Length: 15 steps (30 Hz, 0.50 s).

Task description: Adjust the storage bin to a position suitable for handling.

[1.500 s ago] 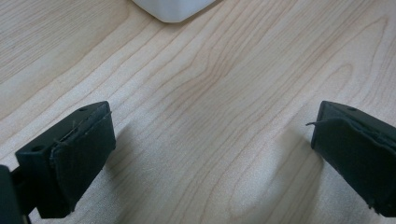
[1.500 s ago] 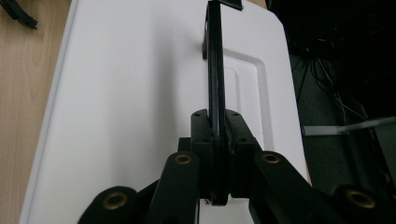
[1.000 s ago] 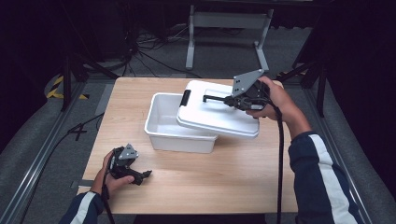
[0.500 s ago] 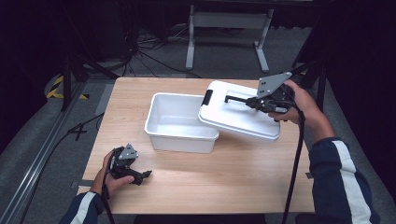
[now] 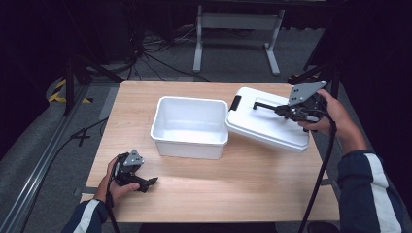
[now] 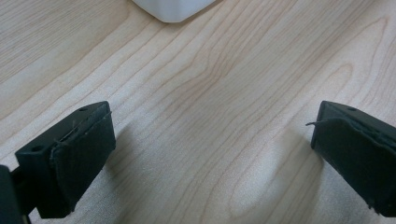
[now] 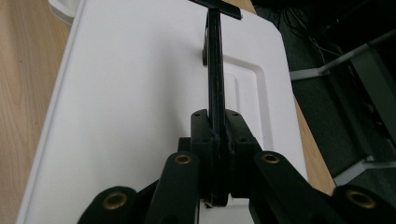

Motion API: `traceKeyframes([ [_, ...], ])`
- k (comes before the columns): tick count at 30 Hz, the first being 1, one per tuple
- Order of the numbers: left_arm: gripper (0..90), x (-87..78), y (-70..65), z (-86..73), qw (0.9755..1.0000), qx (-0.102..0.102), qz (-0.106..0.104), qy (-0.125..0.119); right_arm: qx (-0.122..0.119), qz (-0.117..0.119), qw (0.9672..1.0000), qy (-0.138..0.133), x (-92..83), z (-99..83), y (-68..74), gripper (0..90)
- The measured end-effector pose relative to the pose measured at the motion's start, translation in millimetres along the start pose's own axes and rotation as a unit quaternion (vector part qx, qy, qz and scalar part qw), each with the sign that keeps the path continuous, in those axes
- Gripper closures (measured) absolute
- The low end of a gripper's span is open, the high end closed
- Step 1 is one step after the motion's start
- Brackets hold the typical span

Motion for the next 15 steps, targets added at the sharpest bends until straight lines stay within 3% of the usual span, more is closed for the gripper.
traceKeyframes([
  [6,0.2,0.0,0.0,0.0,1.0000,0.000,0.000,0.000,0.017,-0.008,0.9998,0.004,-5.4,-19.9,-2.2,84.4],
  [15,0.2,0.0,0.0,0.0,1.0000,0.000,0.000,0.000,0.036,-0.003,0.9992,0.020,8.6,-44.9,1.6,84.5],
])
Point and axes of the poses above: each handheld gripper's, and its own axes: x roughly forward along the jaws, z roughly out of its top, y roughly to its left, the point moved 5 cm from there along x, roughly forward along the jaws, and after that the axes turned 11 degrees about -y, right-handed, at the moved point
